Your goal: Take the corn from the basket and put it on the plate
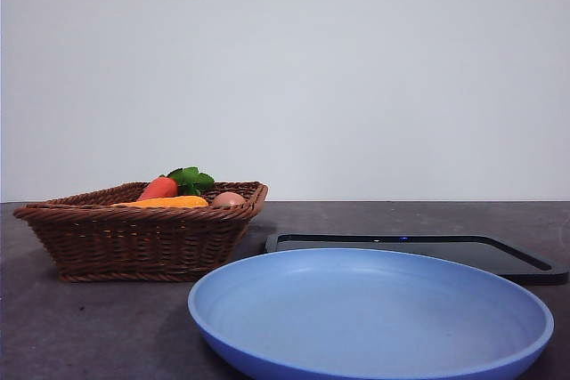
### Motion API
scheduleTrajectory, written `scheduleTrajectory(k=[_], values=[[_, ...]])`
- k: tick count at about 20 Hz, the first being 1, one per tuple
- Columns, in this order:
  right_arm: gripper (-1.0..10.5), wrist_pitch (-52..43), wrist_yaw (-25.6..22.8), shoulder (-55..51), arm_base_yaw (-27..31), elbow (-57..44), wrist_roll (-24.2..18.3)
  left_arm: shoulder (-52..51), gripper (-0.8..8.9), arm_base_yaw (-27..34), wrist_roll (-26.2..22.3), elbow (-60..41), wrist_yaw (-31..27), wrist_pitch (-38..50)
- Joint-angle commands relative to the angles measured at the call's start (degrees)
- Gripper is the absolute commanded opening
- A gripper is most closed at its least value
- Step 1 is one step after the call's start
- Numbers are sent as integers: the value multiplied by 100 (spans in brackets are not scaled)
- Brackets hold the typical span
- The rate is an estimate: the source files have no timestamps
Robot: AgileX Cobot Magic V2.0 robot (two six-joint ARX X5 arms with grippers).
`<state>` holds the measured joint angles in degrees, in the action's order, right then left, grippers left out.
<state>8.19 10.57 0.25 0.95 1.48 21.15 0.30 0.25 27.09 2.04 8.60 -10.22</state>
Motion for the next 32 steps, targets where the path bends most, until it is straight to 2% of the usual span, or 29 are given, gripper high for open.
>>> scheduleTrajectory(k=[1,7,11,17,25,32], values=[[3,-79,-26,0,-7,317,396,2,6,15,417,195,240,-79],[3,210,-22,190,-7,986,345,199,6,15,549,728,658,-308],[3,688,4,581,-7,1517,81,540,6,15,345,1235,839,-638],[3,1574,188,1478,-13,2490,-675,1399,6,15,-450,2070,1117,-1471],[3,2970,931,2876,-236,3620,-1840,2566,6,2,-1646,3106,1602,-2527],[3,3952,1106,3790,-881,4301,-2317,3357,6,-249,-2406,3869,1606,-3545]])
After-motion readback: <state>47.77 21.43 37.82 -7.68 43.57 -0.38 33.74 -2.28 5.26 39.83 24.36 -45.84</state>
